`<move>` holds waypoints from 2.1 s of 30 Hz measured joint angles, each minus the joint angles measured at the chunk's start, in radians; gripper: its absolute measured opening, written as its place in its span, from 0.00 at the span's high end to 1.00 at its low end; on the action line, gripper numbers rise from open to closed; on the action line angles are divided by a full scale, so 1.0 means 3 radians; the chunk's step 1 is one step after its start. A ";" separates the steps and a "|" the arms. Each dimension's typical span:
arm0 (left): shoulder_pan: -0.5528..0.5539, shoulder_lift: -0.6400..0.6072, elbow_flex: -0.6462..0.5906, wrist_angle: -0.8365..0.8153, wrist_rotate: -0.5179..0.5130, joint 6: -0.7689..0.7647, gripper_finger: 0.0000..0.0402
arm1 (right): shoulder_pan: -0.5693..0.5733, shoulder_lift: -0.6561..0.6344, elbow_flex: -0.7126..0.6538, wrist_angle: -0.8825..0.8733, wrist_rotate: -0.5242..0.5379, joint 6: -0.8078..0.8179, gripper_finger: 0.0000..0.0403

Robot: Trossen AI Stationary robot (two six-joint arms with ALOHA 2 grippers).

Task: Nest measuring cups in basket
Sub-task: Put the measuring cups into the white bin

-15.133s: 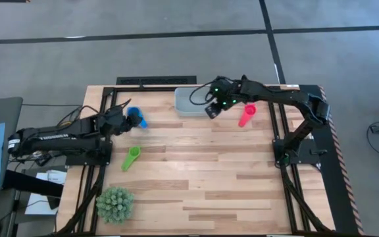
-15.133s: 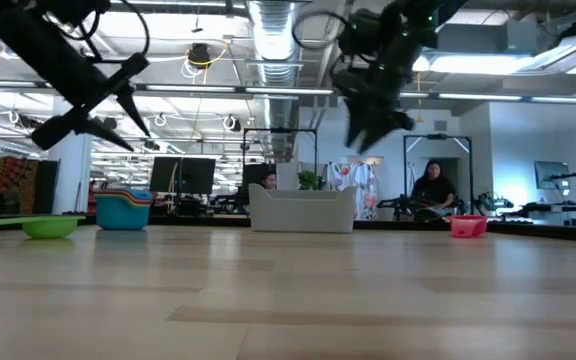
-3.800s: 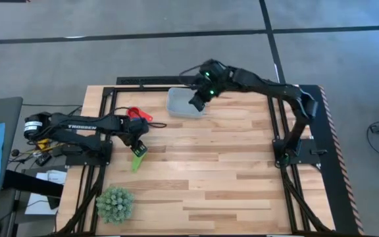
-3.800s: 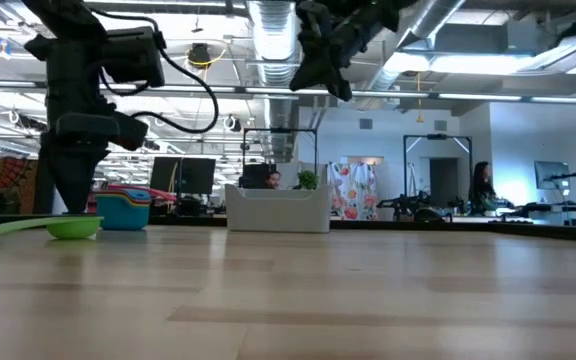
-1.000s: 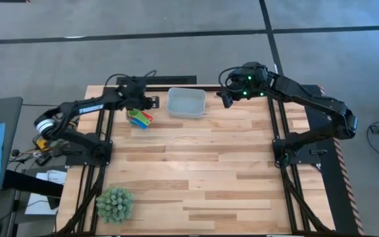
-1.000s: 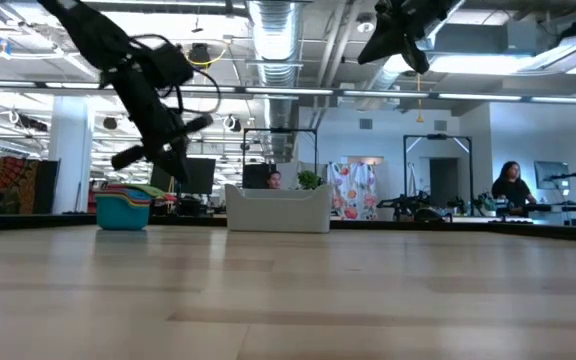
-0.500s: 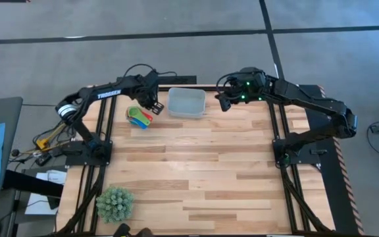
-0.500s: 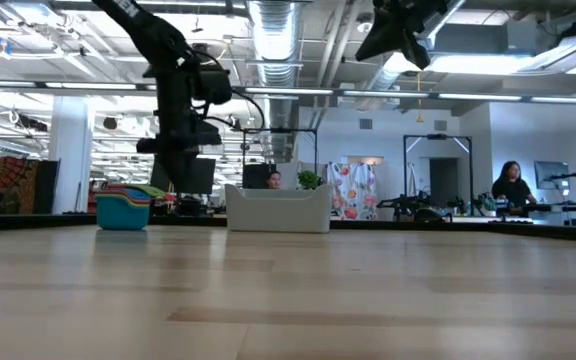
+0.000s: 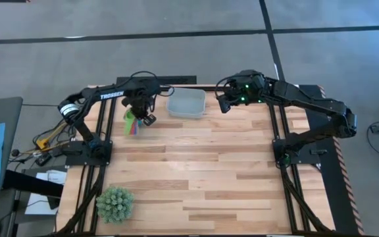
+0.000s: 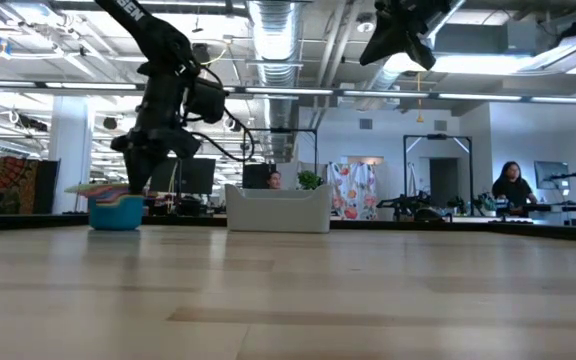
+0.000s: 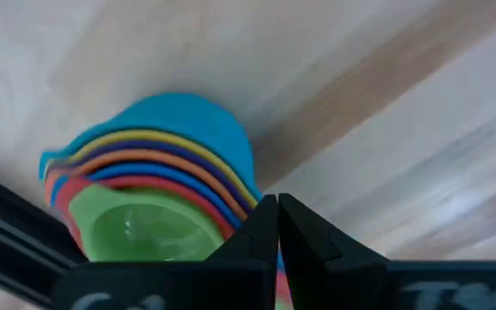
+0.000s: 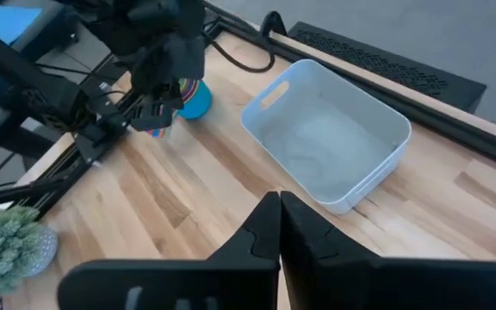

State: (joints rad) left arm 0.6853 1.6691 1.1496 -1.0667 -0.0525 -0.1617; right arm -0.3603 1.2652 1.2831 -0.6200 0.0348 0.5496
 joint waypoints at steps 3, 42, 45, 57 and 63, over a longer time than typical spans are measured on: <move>-0.0072 -0.0042 0.0002 0.0040 -0.0103 -0.0015 1.00 | -0.0023 0.0000 0.0000 0.0000 -0.0001 -0.0020 0.94; 0.0514 -0.1086 -0.0686 0.0523 -0.0265 -0.0804 0.53 | -0.0085 -0.0001 -0.0001 -0.0296 -0.0123 -0.0054 0.85; 0.0417 -0.1086 -0.0685 0.0525 -0.0369 -0.0806 0.60 | -0.0084 -0.0001 0.0000 -0.0307 -0.0123 -0.0067 0.85; 0.0374 -0.0934 -0.0685 0.0551 -0.0457 -0.0707 0.96 | -0.0084 -0.0001 0.0000 -0.0313 -0.0123 -0.0088 0.85; 0.0346 -0.0664 -0.0685 0.0562 -0.0365 -0.0690 0.98 | -0.0017 -0.0005 0.0000 -0.0388 -0.0121 -0.0088 0.85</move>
State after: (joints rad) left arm 0.7891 1.4700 0.9440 -0.8979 -0.1619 -0.3687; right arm -0.3653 1.2636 1.2831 -0.7363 -0.0014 0.5232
